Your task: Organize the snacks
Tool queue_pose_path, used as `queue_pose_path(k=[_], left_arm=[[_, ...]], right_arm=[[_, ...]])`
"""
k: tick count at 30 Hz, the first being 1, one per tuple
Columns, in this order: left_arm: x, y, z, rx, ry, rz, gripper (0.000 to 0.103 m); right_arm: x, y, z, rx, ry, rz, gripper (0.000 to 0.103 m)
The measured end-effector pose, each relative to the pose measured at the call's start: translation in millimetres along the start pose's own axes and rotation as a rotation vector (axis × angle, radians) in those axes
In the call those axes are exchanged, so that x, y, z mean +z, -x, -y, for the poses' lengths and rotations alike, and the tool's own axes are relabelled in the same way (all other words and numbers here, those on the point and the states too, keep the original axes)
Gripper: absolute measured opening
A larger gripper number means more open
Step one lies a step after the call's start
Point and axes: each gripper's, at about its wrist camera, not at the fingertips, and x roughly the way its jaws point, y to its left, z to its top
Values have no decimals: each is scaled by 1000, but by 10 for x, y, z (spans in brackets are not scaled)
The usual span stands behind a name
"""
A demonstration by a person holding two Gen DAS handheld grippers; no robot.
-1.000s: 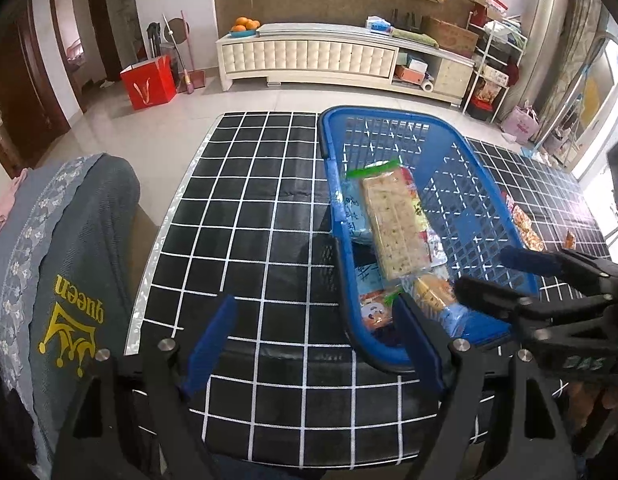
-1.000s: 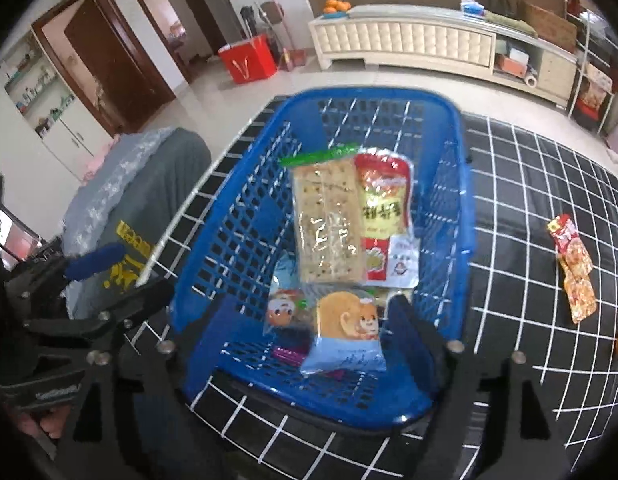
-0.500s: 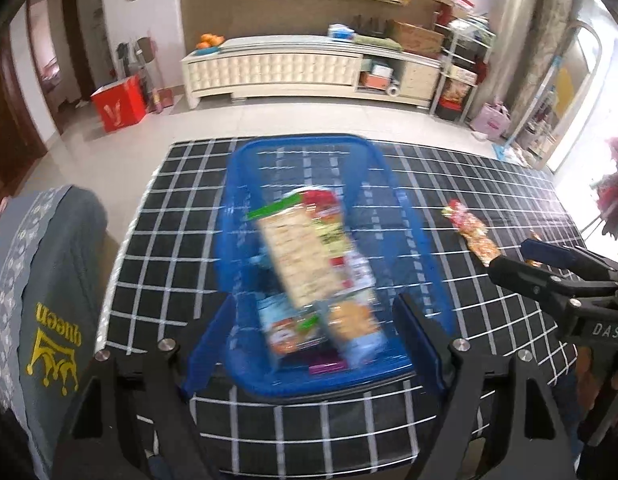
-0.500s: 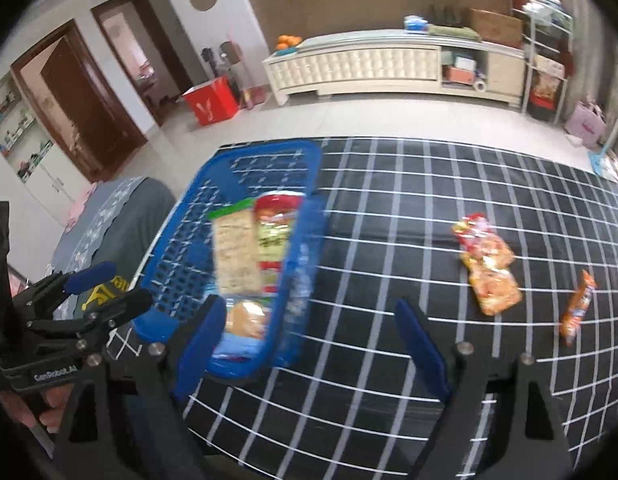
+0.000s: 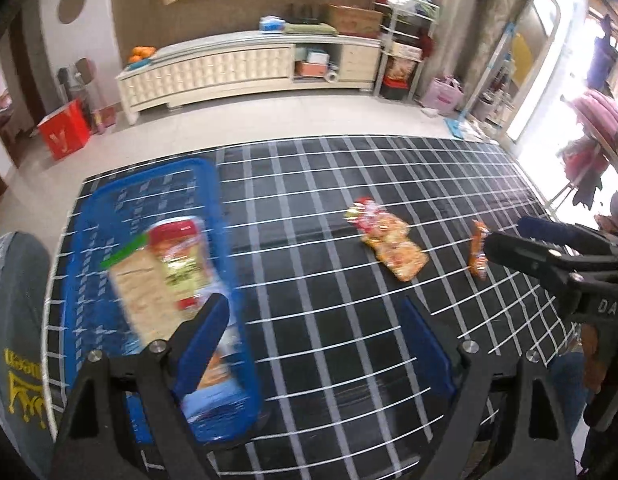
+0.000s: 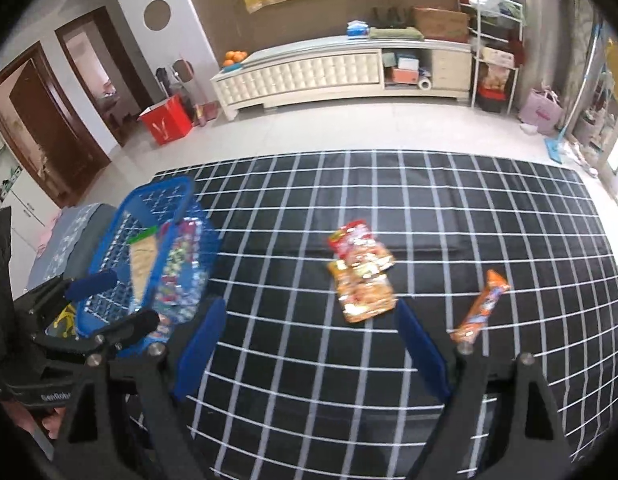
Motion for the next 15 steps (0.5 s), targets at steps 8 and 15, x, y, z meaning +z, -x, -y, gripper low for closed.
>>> queue_pose_path(k=[8, 15], left_arm=[[253, -550, 461, 9, -24, -45, 85], [311, -966, 559, -1, 1, -107, 85]], right_arm=[[111, -264, 520, -29, -29, -41, 89], [165, -658, 746, -19, -33, -100, 89]])
